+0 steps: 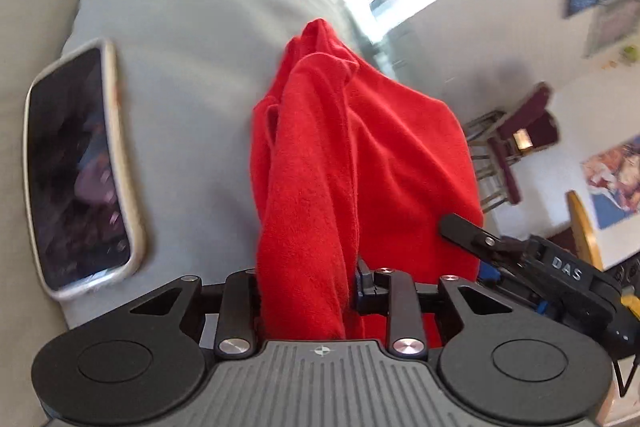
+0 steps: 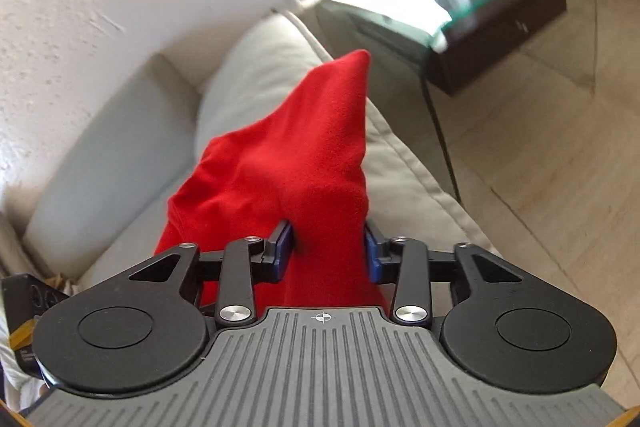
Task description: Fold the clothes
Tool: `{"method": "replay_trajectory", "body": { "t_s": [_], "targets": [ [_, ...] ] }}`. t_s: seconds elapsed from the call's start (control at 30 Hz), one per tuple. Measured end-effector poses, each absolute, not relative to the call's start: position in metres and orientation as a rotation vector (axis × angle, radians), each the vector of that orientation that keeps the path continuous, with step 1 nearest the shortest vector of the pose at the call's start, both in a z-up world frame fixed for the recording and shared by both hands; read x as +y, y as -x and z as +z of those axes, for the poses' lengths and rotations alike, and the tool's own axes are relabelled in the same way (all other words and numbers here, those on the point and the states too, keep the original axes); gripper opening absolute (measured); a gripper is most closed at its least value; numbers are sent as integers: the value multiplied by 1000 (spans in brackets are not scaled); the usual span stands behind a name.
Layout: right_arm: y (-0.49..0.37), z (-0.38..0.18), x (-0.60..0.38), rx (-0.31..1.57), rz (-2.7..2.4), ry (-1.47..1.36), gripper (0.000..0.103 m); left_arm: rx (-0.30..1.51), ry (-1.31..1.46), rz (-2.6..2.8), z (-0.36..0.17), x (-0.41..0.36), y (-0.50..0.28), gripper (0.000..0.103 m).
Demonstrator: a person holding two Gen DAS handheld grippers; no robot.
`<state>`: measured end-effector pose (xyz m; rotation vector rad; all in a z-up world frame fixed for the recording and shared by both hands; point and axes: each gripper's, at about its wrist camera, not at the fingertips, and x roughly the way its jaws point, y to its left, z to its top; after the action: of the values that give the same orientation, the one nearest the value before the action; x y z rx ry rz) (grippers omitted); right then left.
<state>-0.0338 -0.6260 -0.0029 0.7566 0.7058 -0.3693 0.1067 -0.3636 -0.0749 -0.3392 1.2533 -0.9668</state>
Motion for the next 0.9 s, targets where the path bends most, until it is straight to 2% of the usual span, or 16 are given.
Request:
{"method": "replay_trajectory", "body": {
  "t_s": [0.07,0.13,0.17,0.23,0.3,0.37,0.4,0.47,0.5,0.53,0.7,0.83,0.87,0.9],
  "targets": [
    [46,-19,-636,731,-380,-828,50,1217,309,-966,-66,-348,-98,44],
    [69,-24,-637,688,-360,-871,64,1177,234,-925,-53,-329,-84,48],
    [80,-22,-634,690,-374,-851,66,1161,191,-900,-48,-318,-76,48],
    [104,-17,-627,679,-390,-815,66,1123,143,-859,-40,-297,-61,44],
    [123,-6,-620,636,-404,-782,66,1046,119,-859,-29,-282,-47,29],
    [133,7,-611,585,-412,-736,66,915,82,-908,-13,-288,-33,22],
    [135,12,-607,560,-411,-711,64,844,53,-944,-7,-301,-27,19],
    [130,19,-594,535,-380,-639,38,760,-38,-972,-6,-329,-16,19],
    [120,20,-586,538,-357,-591,15,761,-91,-962,-11,-341,-13,19],
    [108,19,-579,562,-344,-554,13,761,-144,-953,-16,-354,-10,17],
    [87,-6,-554,761,-337,-543,15,797,-362,-904,-35,-387,5,16],
    [108,-16,-542,868,-383,-511,16,926,-364,-882,-28,-372,12,16],
    [114,-14,-540,888,-395,-514,20,962,-358,-878,-27,-368,13,16],
    [120,-11,-537,908,-408,-518,38,971,-351,-879,-24,-363,17,17]
  ]
}}
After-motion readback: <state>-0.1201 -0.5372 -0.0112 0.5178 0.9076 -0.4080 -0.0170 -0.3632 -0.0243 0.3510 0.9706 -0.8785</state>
